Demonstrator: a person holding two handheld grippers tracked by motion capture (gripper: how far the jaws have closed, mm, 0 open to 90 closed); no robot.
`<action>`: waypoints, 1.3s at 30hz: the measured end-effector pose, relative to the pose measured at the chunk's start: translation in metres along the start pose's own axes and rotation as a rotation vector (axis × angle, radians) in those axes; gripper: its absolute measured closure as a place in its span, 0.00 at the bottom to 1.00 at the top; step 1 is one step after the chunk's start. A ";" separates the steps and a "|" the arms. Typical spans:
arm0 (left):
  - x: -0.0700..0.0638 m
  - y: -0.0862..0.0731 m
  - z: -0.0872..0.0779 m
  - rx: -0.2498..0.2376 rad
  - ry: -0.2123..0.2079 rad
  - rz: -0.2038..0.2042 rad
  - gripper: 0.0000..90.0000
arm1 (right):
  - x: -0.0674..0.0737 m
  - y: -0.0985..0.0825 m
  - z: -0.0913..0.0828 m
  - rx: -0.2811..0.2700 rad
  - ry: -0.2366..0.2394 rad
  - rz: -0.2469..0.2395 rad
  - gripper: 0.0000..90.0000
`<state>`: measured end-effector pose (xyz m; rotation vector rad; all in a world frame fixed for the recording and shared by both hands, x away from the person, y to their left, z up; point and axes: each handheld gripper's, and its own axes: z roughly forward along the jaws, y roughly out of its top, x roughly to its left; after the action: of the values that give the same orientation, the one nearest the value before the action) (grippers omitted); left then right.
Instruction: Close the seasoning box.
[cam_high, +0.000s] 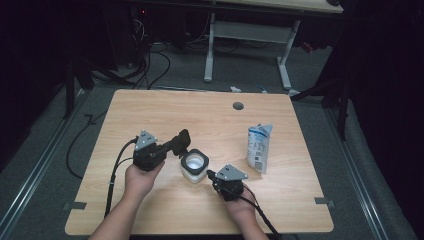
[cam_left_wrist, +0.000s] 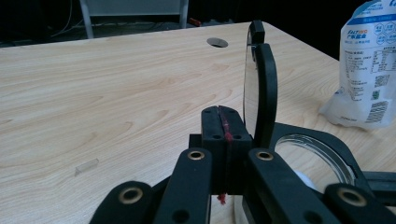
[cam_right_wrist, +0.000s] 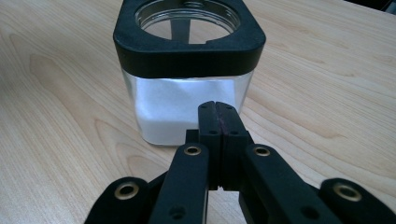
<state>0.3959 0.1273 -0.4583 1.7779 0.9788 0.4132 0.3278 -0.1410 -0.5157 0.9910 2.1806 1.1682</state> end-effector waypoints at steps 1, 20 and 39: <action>0.000 0.000 0.000 0.000 0.000 0.001 1.00 | 0.001 0.000 0.001 0.000 0.000 -0.001 1.00; -0.015 -0.007 0.001 -0.007 -0.036 0.018 1.00 | 0.003 0.001 0.002 -0.002 -0.004 -0.007 0.99; -0.017 -0.023 0.005 0.010 -0.017 0.036 0.99 | 0.002 0.000 0.001 0.000 -0.008 -0.009 0.99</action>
<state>0.3793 0.1149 -0.4783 1.8076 0.9399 0.4154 0.3270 -0.1388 -0.5160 0.9826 2.1768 1.1580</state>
